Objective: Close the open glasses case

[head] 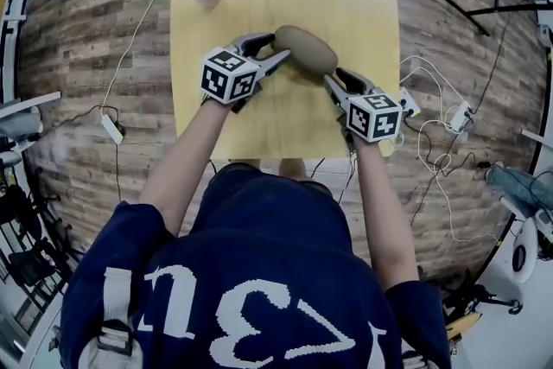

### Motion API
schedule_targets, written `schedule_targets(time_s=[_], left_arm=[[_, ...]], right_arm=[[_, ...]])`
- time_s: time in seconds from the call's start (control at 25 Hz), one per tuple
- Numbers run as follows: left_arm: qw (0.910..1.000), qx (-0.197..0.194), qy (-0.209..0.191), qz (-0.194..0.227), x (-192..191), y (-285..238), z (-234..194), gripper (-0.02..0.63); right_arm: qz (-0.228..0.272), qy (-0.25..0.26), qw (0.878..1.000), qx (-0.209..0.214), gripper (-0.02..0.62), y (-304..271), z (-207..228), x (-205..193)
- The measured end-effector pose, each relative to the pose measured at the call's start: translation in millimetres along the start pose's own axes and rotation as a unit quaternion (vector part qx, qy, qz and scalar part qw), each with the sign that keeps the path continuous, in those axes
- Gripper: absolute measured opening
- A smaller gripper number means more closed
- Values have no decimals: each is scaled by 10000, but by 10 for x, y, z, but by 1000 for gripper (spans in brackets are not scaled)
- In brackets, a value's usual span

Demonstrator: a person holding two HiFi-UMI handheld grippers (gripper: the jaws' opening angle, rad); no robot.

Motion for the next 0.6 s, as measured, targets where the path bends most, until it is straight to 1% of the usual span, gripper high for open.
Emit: schedule_targets(time_s=[0.16,0.24,0.32,0.4,0.48,0.6], left_arm=[[9998,156,88,-69,-80,100,13,198],[9994,315,93,-109,-113,143,7,136],[9991,385,146,-126,-140,177,-2,71],[9989,415,188,-100,-152,189,-11,57],[9987,499,67,-82,-146,184,-2,54],[9966,764,-321,-5,-87,195,27,54]], right_arm=[[-42,74,9999,93,132,-27,56,96],[-42,199,9998,73,111,-40,59,147],[-42,304,9995,55,99,-62,52,180],[-17,317,9995,75,95,-86,52,195],[45,313,9995,97,92,-85,58,195],[193,404,9990,-27,81,-40,59,193]])
Point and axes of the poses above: the fingertips, and each gripper's own axes: y backward along the fingers, z to its right, x out of its top, the point moved 8 cm from there along y, backward along the fingers, and after that the axes turned 2 degrees about x, right-handed, at the moved point
